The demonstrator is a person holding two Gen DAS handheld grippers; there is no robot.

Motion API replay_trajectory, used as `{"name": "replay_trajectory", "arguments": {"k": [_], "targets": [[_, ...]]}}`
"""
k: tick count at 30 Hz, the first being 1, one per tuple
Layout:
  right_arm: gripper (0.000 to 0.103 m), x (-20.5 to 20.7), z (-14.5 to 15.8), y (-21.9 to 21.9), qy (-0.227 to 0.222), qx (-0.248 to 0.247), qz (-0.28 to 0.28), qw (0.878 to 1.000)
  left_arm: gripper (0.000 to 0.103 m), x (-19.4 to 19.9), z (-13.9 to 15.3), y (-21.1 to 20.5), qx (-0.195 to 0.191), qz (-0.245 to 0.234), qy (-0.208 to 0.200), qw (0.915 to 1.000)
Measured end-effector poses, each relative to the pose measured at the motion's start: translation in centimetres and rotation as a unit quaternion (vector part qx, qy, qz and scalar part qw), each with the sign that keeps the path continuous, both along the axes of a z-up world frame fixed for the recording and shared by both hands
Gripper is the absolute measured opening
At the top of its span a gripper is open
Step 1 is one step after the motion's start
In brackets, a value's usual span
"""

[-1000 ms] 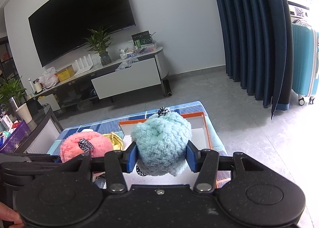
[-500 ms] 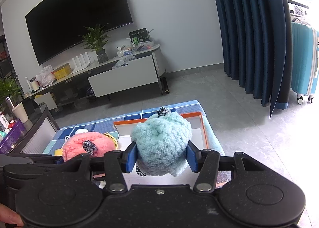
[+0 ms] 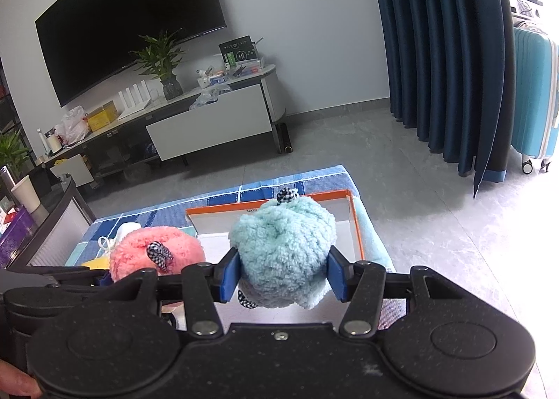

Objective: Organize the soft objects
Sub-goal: 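Carry pink pom-pom with left tool while right tool drops knitted ball into box, then lower pink pom-pom into the white box and open left tool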

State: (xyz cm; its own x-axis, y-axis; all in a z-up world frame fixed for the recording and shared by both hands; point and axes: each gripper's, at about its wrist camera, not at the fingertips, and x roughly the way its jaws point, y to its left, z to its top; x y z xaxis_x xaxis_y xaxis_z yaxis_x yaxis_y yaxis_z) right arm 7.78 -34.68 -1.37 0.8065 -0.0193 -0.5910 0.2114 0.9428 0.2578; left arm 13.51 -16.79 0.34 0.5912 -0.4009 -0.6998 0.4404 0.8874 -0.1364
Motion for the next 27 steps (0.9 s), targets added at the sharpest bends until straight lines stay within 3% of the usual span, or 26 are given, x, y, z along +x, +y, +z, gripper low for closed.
{"name": "replay_trajectory", "arguments": {"k": [18, 27], "targets": [[0.068, 5.0, -1.6, -1.0, 0.028, -0.008, 0.003, 1.000, 0.048, 3.6, -1.4, -1.1, 0.005, 0.011, 0.022, 0.9997], [0.073, 5.4, -1.5, -1.6, 0.024, -0.014, -0.008, 1.000, 0.049, 5.0, -2.3, -1.4, 0.007, 0.018, 0.035, 0.9992]]}}
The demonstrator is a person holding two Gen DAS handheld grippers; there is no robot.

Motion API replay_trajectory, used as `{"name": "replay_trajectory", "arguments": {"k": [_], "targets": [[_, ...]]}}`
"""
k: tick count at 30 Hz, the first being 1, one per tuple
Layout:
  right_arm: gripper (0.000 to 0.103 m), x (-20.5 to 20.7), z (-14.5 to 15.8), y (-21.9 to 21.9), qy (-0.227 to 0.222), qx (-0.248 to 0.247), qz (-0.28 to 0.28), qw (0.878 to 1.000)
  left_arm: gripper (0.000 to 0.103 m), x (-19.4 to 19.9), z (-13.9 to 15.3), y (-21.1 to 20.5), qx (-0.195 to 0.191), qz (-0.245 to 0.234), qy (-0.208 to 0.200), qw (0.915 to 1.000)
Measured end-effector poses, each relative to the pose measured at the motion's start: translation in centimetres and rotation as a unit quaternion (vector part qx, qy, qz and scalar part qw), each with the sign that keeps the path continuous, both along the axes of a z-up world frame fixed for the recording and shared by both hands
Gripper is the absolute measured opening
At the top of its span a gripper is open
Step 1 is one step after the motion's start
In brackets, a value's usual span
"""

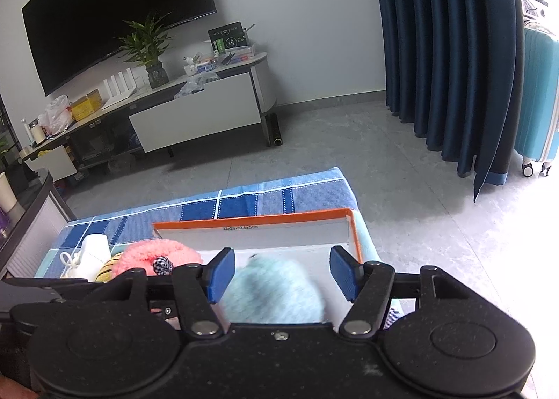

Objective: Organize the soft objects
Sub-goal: 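Lower pink pom-pom into the white box and open left tool, then move left tool back over the table toward the tissue pack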

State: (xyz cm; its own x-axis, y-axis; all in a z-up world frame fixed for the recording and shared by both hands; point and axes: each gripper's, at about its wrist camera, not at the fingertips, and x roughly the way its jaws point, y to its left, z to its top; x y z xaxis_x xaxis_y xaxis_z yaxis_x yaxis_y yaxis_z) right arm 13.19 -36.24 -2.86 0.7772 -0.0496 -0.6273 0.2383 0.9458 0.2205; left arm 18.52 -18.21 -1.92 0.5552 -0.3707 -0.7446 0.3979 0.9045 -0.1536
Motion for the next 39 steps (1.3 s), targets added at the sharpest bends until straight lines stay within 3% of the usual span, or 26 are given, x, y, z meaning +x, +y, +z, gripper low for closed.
{"name": "replay_trajectory", "arguments": {"k": [8, 12, 20, 25, 39], "targets": [[0.074, -1.6, 1.1, -0.3, -0.020, 0.002, -0.009, 1.000, 0.053, 0.4, -1.1, -0.5, 0.003, -0.004, 0.011, 0.9999], [0.075, -2.1, 1.6, -0.1, -0.026, 0.004, -0.008, 1.000, 0.078, 0.0, -1.0, -0.5, 0.007, -0.002, 0.005, 1.0000], [0.075, -3.1, 2.4, 0.8, -0.033, 0.004, -0.002, 0.999, 0.084, -0.5, -0.6, 0.7, -0.005, 0.005, 0.012, 0.9999], [0.075, -4.0, 3.1, 1.5, -0.037, -0.004, 0.005, 0.999, 0.088, -1.5, 0.8, 1.2, -0.006, 0.010, -0.004, 0.9999], [0.076, -5.4, 3.0, 4.3, -0.006, -0.011, 0.019, 1.000, 0.097, -5.1, 3.4, 3.7, 0.044, 0.056, -0.031, 0.9970]]}}
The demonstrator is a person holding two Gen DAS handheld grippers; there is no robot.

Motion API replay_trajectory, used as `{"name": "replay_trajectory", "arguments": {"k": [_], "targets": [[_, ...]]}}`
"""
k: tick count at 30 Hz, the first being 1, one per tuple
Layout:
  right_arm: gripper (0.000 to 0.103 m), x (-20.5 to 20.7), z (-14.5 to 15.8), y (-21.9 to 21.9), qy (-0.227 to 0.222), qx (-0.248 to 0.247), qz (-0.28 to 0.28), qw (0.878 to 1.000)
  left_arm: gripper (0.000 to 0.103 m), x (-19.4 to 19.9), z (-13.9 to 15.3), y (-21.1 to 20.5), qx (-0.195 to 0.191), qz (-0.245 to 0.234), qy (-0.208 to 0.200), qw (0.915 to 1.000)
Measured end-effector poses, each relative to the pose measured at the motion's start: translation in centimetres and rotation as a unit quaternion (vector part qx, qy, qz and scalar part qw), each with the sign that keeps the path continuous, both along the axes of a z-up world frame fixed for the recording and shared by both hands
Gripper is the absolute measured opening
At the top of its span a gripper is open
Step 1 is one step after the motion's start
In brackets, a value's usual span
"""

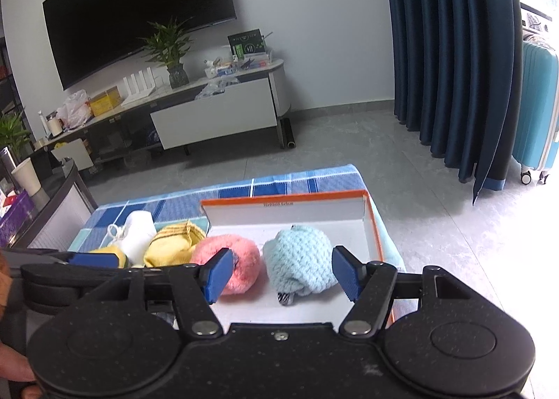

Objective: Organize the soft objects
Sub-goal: 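Move left tool back over the table toward the tissue pack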

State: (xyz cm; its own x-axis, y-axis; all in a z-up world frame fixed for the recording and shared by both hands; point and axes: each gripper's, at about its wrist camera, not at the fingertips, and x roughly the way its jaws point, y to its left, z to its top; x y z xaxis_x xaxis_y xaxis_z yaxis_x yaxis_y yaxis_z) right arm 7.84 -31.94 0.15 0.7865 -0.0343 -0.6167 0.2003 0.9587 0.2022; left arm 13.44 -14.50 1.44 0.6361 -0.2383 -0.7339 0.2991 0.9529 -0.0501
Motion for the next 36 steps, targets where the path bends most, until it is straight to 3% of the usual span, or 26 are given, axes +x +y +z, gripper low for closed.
{"name": "replay_trajectory", "arguments": {"k": [36], "targets": [[0.077, 0.2, -0.1, 10.5, 0.020, -0.002, 0.095, 0.995, 0.098, -3.7, 0.0, 12.2, -0.026, 0.110, -0.003, 0.9935]]}}
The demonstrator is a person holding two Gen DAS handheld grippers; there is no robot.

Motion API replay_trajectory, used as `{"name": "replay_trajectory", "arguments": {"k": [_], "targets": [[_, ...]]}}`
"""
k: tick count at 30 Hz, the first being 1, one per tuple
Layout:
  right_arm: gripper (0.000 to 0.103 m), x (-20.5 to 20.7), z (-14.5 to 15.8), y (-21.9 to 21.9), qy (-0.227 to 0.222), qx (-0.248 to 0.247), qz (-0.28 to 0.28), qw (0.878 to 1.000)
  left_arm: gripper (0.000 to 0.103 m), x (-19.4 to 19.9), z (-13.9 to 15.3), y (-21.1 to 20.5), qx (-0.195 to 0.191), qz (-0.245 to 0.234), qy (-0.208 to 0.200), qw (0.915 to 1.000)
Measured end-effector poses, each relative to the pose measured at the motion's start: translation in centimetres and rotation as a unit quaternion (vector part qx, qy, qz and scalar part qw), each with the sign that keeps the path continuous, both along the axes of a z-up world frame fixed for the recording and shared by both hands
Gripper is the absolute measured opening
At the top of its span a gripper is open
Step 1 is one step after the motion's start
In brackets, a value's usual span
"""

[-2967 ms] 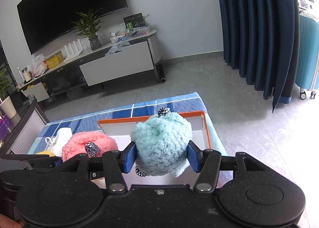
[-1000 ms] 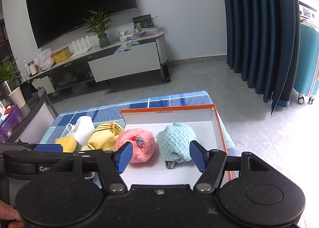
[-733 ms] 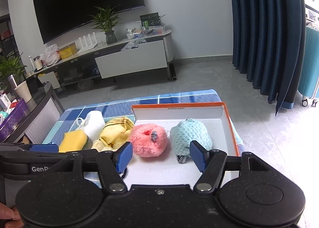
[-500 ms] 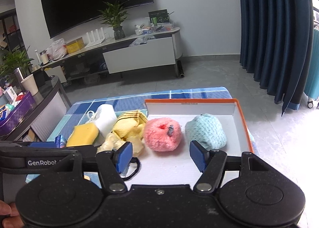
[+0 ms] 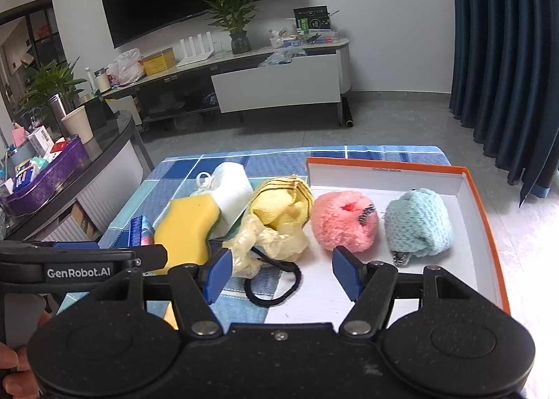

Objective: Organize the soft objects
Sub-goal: 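Move left tool back over the table toward the tissue pack, then close left tool on the tissue pack and lift it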

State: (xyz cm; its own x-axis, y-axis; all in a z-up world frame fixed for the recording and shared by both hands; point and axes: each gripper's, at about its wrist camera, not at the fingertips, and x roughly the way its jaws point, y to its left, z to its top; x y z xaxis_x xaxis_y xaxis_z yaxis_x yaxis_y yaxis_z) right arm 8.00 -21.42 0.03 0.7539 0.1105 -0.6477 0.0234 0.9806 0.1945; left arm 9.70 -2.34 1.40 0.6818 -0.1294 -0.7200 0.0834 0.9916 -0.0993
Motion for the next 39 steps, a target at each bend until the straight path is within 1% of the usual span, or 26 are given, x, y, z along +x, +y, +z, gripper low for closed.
{"name": "replay_trajectory", "arguments": {"k": [5, 11, 18, 19, 20, 21, 23, 26, 28, 30, 35, 37, 39], "targets": [[0.077, 0.2, -0.3, 0.8, 0.006, 0.000, 0.006, 1.000, 0.098, 1.2, -1.0, 2.7, 0.004, 0.041, 0.012, 0.9991], [0.077, -0.2, -0.6, 0.8, 0.001, 0.009, 0.007, 1.000, 0.098, 3.4, -2.2, 6.1, 0.009, 0.100, 0.022, 0.9947], [0.077, 0.0, -0.6, 0.9, -0.004, 0.013, 0.009, 1.000, 0.098, 5.5, -3.0, 6.8, 0.018, 0.120, 0.033, 0.9920], [0.077, 0.1, -0.6, 0.9, -0.003, 0.013, 0.009, 1.000, 0.098, 5.6, -3.3, 6.9, 0.022, 0.122, 0.034, 0.9917], [0.077, 0.2, -0.6, 1.0, -0.003, 0.013, 0.010, 1.000, 0.102, 5.4, -3.4, 7.1, 0.025, 0.125, 0.032, 0.9914], [0.077, 0.2, -0.7, 1.0, -0.002, 0.012, 0.012, 1.000, 0.103, 5.2, -3.5, 7.4, 0.025, 0.126, 0.028, 0.9913], [0.077, 0.2, -0.8, 1.1, -0.001, 0.011, 0.015, 1.000, 0.103, 4.7, -3.6, 8.3, 0.026, 0.134, 0.025, 0.9904], [0.077, 0.4, -1.1, 1.0, 0.001, 0.012, 0.016, 1.000, 0.102, 4.0, -3.5, 9.8, 0.037, 0.156, 0.033, 0.9865], [0.077, 0.5, -1.2, 1.2, 0.002, 0.016, 0.018, 1.000, 0.102, 3.3, -3.5, 10.8, 0.030, 0.165, 0.035, 0.9852], [0.077, 0.6, -1.3, 1.6, 0.004, 0.017, 0.021, 1.000, 0.102, 2.8, -3.3, 11.1, 0.016, 0.166, 0.032, 0.9855], [0.077, 0.8, -1.3, 2.8, 0.005, 0.016, 0.036, 0.999, 0.102, 2.8, -3.2, 9.6, 0.006, 0.146, 0.033, 0.9887], [0.077, 0.8, -1.4, 3.2, 0.008, 0.014, 0.042, 0.999, 0.102, 3.2, -3.8, 8.7, 0.010, 0.135, 0.037, 0.9900], [0.077, 0.8, -1.5, 3.6, 0.010, 0.011, 0.047, 0.999, 0.102, 3.8, -4.4, 7.7, 0.023, 0.132, 0.043, 0.9901]]}}
